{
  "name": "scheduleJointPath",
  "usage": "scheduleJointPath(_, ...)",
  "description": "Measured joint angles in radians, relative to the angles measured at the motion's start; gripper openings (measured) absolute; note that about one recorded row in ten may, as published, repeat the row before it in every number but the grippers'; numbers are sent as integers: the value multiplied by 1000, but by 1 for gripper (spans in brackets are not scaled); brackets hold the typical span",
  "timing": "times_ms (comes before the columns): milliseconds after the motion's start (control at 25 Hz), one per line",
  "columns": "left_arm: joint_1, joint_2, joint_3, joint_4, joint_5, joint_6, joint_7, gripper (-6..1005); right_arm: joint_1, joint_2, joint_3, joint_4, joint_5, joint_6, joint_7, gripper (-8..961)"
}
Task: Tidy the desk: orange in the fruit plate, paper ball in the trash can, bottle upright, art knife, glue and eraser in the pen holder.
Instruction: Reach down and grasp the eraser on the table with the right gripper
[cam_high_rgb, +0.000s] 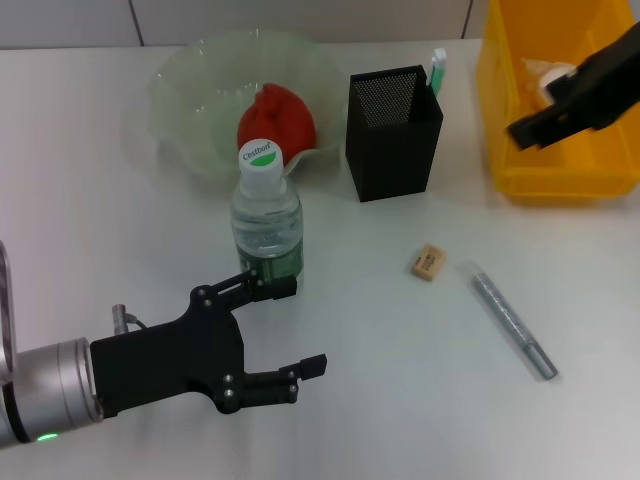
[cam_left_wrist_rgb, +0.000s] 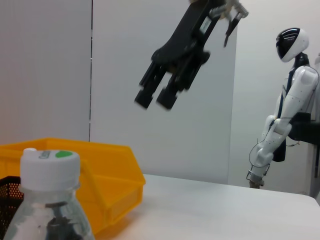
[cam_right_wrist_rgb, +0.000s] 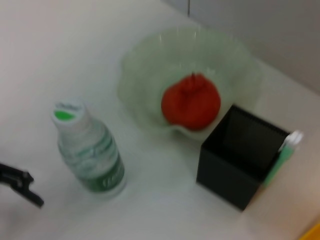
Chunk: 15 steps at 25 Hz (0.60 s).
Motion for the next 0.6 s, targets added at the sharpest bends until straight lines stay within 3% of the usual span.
scheduleJointPath(120,3,0,-1,0,0,0,-2,860,38,24,-93,107,-82,46,-3,641)
scheduleJointPath(280,4,0,-1,0,0,0,-3,860,56,25,-219,251,-96,133,9,640)
scheduleJointPath(600,4,0,0,-2,0,-7,-3,860,97,25,-308,477,-105,267,-31,638)
